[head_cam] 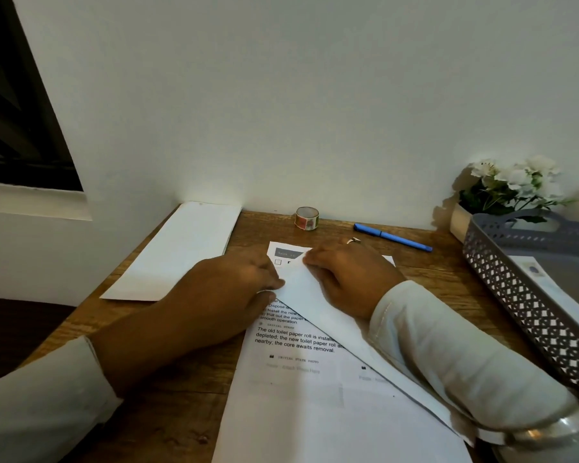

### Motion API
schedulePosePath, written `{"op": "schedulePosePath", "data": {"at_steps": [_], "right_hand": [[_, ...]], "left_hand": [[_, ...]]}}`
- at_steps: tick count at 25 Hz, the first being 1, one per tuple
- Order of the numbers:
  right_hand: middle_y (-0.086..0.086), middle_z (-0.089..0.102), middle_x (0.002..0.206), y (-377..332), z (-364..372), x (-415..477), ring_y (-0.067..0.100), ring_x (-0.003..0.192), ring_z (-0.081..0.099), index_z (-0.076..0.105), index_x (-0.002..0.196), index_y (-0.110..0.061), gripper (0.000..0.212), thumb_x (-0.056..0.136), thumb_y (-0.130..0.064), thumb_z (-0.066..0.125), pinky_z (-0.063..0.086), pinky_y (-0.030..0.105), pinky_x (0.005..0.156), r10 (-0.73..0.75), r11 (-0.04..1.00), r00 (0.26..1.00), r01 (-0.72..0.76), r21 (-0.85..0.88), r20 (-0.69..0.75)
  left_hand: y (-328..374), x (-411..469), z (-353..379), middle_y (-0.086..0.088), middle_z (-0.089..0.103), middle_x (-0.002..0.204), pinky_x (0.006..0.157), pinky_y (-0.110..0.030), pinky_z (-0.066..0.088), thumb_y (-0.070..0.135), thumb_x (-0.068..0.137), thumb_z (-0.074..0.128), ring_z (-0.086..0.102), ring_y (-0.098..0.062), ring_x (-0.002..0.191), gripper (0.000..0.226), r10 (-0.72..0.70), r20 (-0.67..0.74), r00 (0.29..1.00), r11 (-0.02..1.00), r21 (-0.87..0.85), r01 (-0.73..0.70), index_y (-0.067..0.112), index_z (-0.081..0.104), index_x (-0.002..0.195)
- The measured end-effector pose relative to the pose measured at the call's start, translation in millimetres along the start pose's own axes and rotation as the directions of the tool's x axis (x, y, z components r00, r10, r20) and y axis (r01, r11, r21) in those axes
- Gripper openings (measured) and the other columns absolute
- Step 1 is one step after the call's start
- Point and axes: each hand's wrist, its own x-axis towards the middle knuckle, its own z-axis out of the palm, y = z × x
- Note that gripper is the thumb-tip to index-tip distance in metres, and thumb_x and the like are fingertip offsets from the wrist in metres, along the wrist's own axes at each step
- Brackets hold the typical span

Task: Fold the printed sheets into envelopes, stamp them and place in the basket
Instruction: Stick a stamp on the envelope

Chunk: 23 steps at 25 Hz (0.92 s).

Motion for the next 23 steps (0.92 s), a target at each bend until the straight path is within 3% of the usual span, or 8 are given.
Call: {"op": "schedulePosePath", "data": {"at_steps": [4, 9, 11, 15, 17, 20, 21, 23], "right_hand": [[-0.011, 0.068, 0.130, -19.0, -0.4, -5.9, 0.018, 0.121, 0.059, 0.070, 0.124, -0.029, 0.039, 0.095, -0.022, 0.045, 0.046, 0.044, 0.103, -0.150, 0.987, 0.989, 0.149, 0.056, 0.008], [-0.011, 0.069, 0.126, 3.7, -1.0, 0.3, 0.022, 0.118, 0.061, 0.071, 0.119, -0.030, 0.035, 0.095, -0.025, 0.046, 0.048, 0.043, 0.100, 0.064, 0.997, 0.996, -0.062, 0.044, -0.062], [-0.008, 0.070, 0.122, 5.6, 1.1, 0.9, 0.024, 0.114, 0.062, 0.071, 0.116, -0.025, 0.032, 0.096, -0.023, 0.046, 0.048, 0.042, 0.098, 0.063, 0.998, 0.997, -0.062, 0.022, -0.046], [-0.007, 0.070, 0.125, 4.8, 8.3, 0.5, 0.022, 0.116, 0.061, 0.070, 0.123, -0.025, 0.035, 0.096, -0.020, 0.048, 0.048, 0.040, 0.099, 0.062, 0.993, 0.994, -0.053, 0.104, -0.087], [-0.009, 0.070, 0.126, 7.1, 11.6, 1.5, 0.022, 0.116, 0.061, 0.070, 0.124, -0.026, 0.037, 0.095, -0.021, 0.048, 0.049, 0.041, 0.098, 0.054, 0.993, 0.992, -0.041, 0.111, -0.116], [-0.009, 0.069, 0.127, 7.0, 13.7, 2.1, 0.022, 0.117, 0.060, 0.070, 0.125, -0.027, 0.036, 0.096, -0.023, 0.048, 0.049, 0.042, 0.098, 0.039, 0.993, 0.990, -0.024, 0.112, -0.133], [-0.009, 0.069, 0.127, 6.4, 14.0, 2.4, 0.022, 0.117, 0.060, 0.069, 0.125, -0.028, 0.037, 0.096, -0.024, 0.047, 0.049, 0.042, 0.099, 0.031, 0.994, 0.991, -0.017, 0.109, -0.133], [-0.009, 0.069, 0.126, 7.8, 13.7, 2.5, 0.021, 0.116, 0.060, 0.068, 0.125, -0.028, 0.036, 0.096, -0.025, 0.047, 0.047, 0.042, 0.099, 0.020, 0.994, 0.992, -0.006, 0.113, -0.125]], "left_hand": [[1.3, 4.0, -0.2, 0.014, 0.058, 0.135, 0.088, -0.013, 0.034, 0.043, 0.100, 0.050, 0.053, -0.008, 0.120, 0.035, -0.005, -0.006, 1.000, 1.000, -0.022, 0.005, 0.033, 0.064, 0.131], [-0.2, 1.0, -3.9, 0.015, 0.062, 0.128, 0.091, -0.019, 0.045, 0.046, 0.098, 0.047, 0.056, -0.006, 0.115, 0.037, -0.015, 0.019, 1.000, 0.998, -0.057, 0.016, 0.032, 0.068, 0.125], [-1.3, 4.2, -3.8, 0.017, 0.066, 0.117, 0.081, -0.015, 0.044, 0.049, 0.095, 0.044, 0.059, -0.006, 0.104, 0.037, -0.029, 0.010, 1.000, 0.998, -0.051, 0.030, 0.032, 0.071, 0.114], [-0.1, 32.2, -3.3, 0.023, 0.062, 0.093, 0.063, -0.012, 0.035, 0.042, 0.095, 0.057, 0.054, 0.000, 0.080, 0.013, -0.153, -0.024, 0.988, 0.984, -0.092, 0.150, 0.036, 0.068, 0.099], [-1.7, 57.4, 5.4, 0.019, 0.063, 0.100, 0.068, -0.022, 0.047, 0.037, 0.093, 0.059, 0.058, -0.003, 0.085, 0.012, -0.173, -0.108, 0.979, 0.983, -0.084, 0.164, 0.037, 0.065, 0.104], [-12.7, 102.4, 23.6, 0.003, 0.059, 0.123, 0.079, -0.040, 0.056, 0.029, 0.081, 0.079, 0.060, -0.020, 0.105, 0.052, -0.222, -0.148, 0.964, 0.974, 0.009, 0.226, 0.030, 0.057, 0.128], [-16.8, 114.0, 29.6, 0.000, 0.055, 0.130, 0.081, -0.041, 0.056, 0.028, 0.076, 0.084, 0.057, -0.024, 0.110, 0.064, -0.251, -0.131, 0.959, 0.965, 0.039, 0.258, 0.029, 0.054, 0.133], [-20.6, 131.6, 40.7, -0.003, 0.049, 0.137, 0.083, -0.040, 0.053, 0.025, 0.078, 0.083, 0.052, -0.027, 0.118, 0.068, -0.276, -0.116, 0.954, 0.955, 0.076, 0.285, 0.030, 0.050, 0.137]]}}
